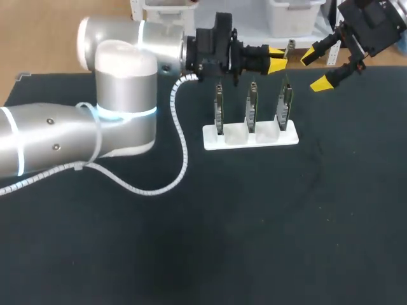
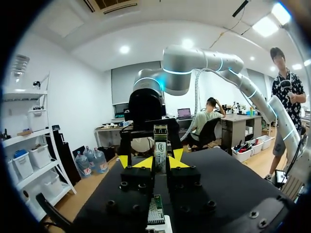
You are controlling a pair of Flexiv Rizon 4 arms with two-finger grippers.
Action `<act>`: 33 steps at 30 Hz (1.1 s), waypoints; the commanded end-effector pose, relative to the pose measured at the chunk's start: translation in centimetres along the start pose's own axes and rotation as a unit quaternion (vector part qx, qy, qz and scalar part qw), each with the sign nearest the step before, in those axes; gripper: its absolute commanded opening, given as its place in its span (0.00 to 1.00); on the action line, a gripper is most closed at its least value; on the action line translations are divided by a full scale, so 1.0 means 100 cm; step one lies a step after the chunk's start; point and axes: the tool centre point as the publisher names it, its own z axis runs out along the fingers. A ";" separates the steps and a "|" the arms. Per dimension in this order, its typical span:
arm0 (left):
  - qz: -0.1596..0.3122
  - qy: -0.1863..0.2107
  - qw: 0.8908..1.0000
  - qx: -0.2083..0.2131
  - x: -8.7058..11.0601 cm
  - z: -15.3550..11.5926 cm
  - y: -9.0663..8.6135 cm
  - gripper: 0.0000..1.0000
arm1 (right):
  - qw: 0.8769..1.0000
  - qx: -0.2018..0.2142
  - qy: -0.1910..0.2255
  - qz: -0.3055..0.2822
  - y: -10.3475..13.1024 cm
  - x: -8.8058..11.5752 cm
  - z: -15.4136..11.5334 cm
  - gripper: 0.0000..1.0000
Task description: Pick up the optical module with the left hand, and insert it into the network port with the right hand.
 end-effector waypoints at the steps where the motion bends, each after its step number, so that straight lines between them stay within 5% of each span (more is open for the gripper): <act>1: 0.004 -0.013 0.996 -0.084 0.002 -0.001 -0.007 0.00 | 1.000 0.002 0.000 0.000 0.002 0.000 0.000 1.00; 33: -0.016 -0.012 0.998 -0.058 0.016 0.030 0.012 0.00 | 1.000 0.002 0.000 0.000 0.002 0.000 0.000 1.00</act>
